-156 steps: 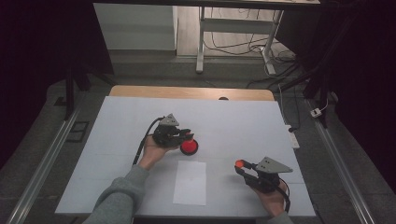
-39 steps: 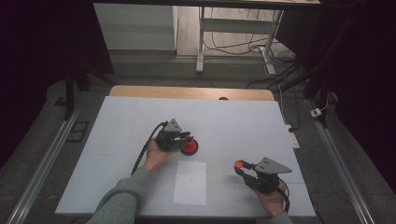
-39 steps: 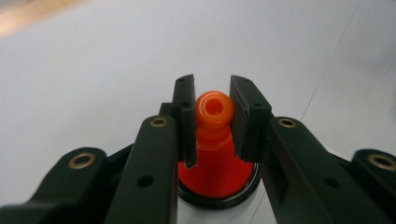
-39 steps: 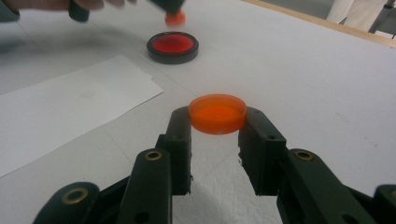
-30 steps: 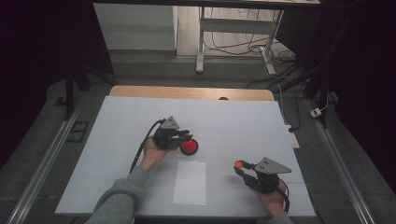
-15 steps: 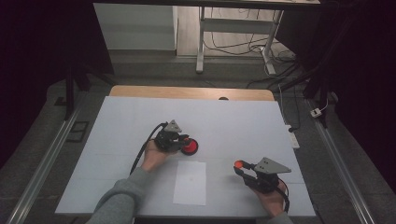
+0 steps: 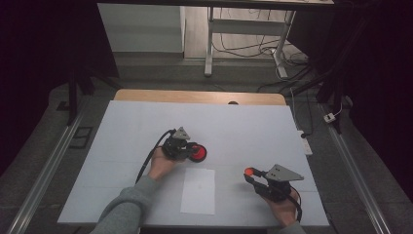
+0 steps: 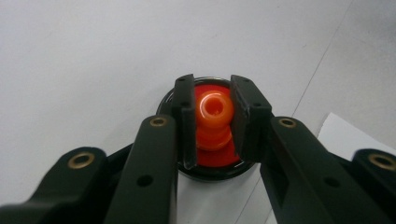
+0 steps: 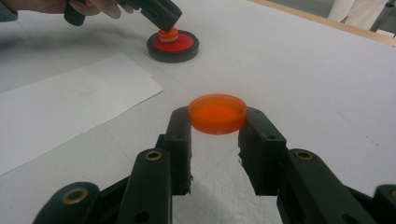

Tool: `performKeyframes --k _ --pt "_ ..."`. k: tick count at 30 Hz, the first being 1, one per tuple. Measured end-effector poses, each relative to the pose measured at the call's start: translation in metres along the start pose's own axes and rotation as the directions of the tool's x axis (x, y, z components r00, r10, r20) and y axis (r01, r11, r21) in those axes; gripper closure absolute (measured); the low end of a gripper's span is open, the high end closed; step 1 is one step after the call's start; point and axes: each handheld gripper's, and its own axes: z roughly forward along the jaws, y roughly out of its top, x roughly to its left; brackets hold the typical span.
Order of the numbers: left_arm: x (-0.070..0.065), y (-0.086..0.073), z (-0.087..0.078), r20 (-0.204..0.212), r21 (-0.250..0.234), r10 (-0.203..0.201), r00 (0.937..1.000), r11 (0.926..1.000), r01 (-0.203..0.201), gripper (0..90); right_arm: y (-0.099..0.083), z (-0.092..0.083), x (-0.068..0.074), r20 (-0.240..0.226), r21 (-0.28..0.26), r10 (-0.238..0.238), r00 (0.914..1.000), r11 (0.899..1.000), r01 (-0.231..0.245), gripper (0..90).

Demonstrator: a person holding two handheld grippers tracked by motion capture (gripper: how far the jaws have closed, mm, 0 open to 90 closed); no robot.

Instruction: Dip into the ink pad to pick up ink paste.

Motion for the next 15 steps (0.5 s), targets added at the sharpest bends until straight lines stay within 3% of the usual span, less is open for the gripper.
performKeyframes --k 4,15 --pt "0.0012 -0.002 -0.0002 0.008 -0.008 -0.004 1.0 1.0 0.005 72.7 -0.0001 0.0003 0.0001 -0.004 -0.002 0.001 1.0 1.0 -0.001 64.5" --pt "-0.0032 -0.0031 0.0001 -0.019 -0.008 0.005 0.9998 1.0 -0.005 73.0 -0.0002 0.0008 0.0009 -0.005 -0.002 0.002 1.0 1.0 -0.002 64.5"
